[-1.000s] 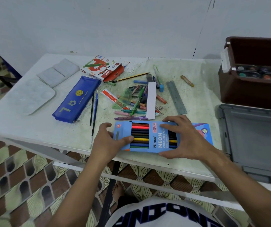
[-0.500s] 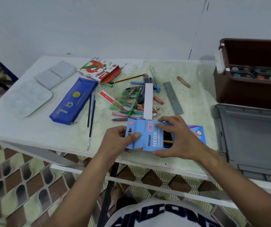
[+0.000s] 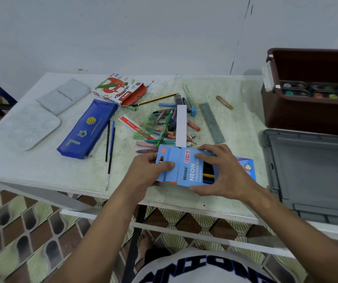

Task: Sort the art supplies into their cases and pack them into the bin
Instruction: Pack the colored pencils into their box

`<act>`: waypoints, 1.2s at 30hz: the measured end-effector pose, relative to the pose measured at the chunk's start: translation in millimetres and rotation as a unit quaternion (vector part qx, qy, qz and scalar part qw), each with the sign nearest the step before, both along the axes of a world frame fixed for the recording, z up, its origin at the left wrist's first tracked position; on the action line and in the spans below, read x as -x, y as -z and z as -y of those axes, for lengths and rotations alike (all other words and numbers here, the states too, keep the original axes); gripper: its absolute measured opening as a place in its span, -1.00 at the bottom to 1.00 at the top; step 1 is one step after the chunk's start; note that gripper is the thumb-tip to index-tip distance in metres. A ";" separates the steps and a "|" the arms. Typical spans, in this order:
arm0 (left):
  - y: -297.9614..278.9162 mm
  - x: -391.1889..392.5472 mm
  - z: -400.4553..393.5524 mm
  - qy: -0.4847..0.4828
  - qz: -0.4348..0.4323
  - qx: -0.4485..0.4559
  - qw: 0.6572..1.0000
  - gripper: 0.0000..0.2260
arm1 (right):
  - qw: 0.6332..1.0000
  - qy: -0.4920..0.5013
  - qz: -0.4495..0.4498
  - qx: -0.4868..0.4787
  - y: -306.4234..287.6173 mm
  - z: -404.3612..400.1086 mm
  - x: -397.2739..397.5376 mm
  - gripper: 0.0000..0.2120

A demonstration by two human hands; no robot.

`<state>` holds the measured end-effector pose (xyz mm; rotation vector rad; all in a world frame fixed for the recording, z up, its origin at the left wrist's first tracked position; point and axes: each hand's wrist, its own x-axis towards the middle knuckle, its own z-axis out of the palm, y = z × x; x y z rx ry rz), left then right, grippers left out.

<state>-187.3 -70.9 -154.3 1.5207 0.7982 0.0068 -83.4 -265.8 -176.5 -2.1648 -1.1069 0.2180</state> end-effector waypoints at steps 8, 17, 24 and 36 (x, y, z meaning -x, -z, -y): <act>-0.8 -1.6 3.6 0.007 0.007 0.014 1.000 -0.74 | 1.000 0.011 0.019 -0.011 -0.3 -3.0 1.1 -0.17; 2.1 3.9 10.4 -0.029 0.060 0.029 0.997 -0.84 | 0.998 0.051 0.007 -0.019 -1.3 -2.8 -1.2 -0.14; -1.5 -4.6 17.5 -0.032 0.046 0.057 0.997 -0.76 | 0.995 0.102 0.003 -0.021 -1.5 -6.7 2.7 -0.13; -16.6 -48.0 88.4 0.134 0.123 0.071 0.981 -0.79 | 0.920 0.375 -0.098 -0.057 -25.0 31.3 -11.1 -0.31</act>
